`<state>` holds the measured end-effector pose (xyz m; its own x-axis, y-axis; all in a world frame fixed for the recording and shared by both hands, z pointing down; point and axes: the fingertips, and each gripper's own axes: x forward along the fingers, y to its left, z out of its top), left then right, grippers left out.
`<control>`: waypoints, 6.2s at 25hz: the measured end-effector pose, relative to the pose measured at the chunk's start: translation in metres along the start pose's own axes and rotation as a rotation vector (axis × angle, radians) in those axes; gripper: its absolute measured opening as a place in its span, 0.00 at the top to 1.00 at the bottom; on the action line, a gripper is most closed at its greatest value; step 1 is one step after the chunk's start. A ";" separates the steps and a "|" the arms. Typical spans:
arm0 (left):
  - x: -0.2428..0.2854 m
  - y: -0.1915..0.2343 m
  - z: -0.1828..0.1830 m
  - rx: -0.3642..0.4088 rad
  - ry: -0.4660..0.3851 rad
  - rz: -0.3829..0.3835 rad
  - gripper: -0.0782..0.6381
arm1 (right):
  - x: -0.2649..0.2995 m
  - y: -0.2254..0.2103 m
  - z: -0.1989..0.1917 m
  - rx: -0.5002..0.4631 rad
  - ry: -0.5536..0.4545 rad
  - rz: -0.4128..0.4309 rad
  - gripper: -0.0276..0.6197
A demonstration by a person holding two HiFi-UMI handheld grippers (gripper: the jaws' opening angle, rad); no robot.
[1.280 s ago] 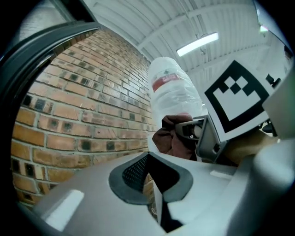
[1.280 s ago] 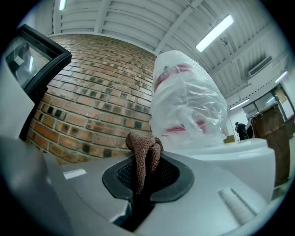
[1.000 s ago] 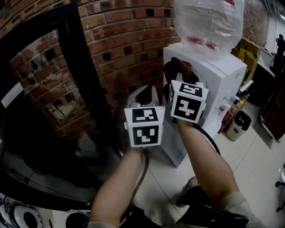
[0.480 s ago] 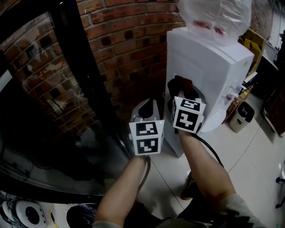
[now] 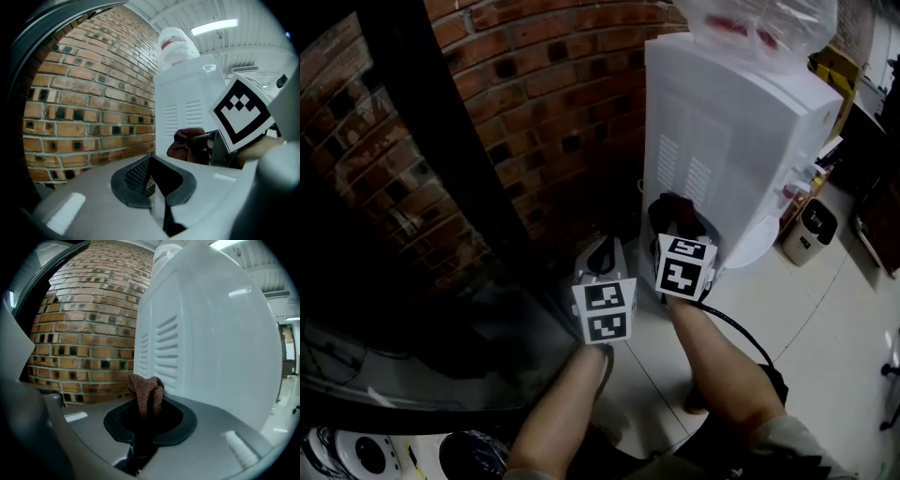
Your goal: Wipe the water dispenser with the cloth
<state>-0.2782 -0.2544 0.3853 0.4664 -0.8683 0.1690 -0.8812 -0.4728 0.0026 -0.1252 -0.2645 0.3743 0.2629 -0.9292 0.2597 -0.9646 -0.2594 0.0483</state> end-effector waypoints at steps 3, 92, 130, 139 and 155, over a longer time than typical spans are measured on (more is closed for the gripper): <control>0.004 0.000 -0.019 0.009 0.022 0.001 0.89 | 0.007 0.001 -0.030 -0.006 0.044 -0.002 0.87; -0.064 -0.067 0.284 0.076 -0.289 -0.145 0.89 | -0.157 -0.038 0.288 -0.074 -0.504 0.044 0.87; 0.009 -0.055 0.013 0.003 0.062 -0.117 0.89 | -0.063 -0.035 0.011 -0.058 -0.029 0.003 0.87; 0.018 -0.048 -0.070 -0.002 0.176 -0.107 0.89 | -0.034 -0.032 -0.104 -0.081 0.160 -0.005 0.87; 0.049 -0.061 -0.245 0.016 0.366 -0.159 0.89 | 0.016 -0.022 -0.290 -0.064 0.447 -0.023 0.87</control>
<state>-0.2205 -0.2313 0.6345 0.5362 -0.6746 0.5074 -0.7974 -0.6020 0.0422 -0.1068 -0.1971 0.6570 0.2625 -0.7150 0.6480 -0.9617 -0.2491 0.1147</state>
